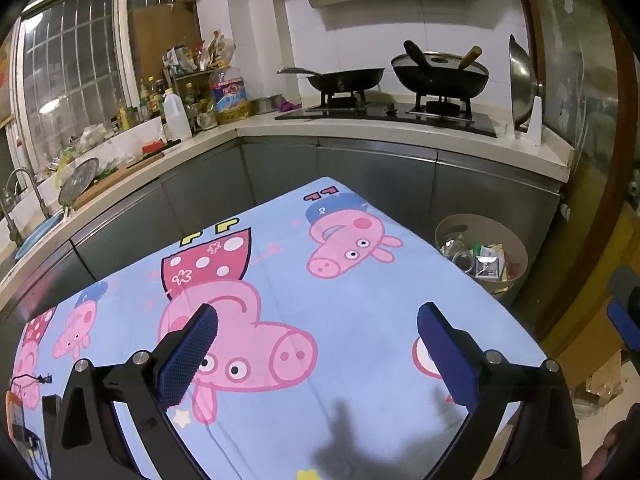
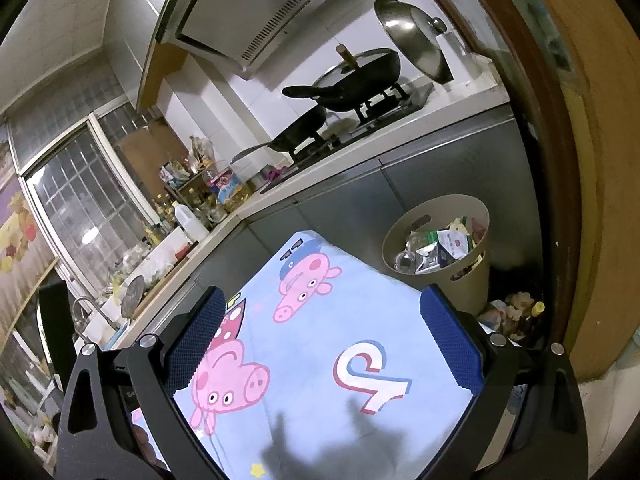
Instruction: Collect trash
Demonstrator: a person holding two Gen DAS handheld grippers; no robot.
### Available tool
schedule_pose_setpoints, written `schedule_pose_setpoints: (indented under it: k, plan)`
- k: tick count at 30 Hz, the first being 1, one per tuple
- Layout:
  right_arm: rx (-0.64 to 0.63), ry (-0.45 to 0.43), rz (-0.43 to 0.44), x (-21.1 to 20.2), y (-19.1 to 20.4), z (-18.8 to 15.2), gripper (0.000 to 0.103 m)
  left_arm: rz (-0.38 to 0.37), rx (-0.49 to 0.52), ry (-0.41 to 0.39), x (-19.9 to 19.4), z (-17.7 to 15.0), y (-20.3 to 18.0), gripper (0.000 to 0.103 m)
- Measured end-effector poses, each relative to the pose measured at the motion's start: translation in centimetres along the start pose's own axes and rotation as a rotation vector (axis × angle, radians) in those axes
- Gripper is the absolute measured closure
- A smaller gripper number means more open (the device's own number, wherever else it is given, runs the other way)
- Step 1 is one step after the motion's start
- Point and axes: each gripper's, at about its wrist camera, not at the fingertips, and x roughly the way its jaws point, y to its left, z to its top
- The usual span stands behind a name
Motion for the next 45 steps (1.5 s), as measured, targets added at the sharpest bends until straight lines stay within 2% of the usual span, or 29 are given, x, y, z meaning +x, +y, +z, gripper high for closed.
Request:
schedule_pose_setpoints:
  k: [6, 45]
  plan:
    - [-0.012, 0.038, 0.006, 0.54, 0.45, -0.80, 0.006, 0.020, -0.007, 0.016, 0.08, -0.46, 0.31, 0.004]
    - [-0.014, 0.043, 0.008, 0.20, 0.71, -0.85, 0.006, 0.032, 0.015, 0.002, -0.39, -1.02, 0.37, 0.004]
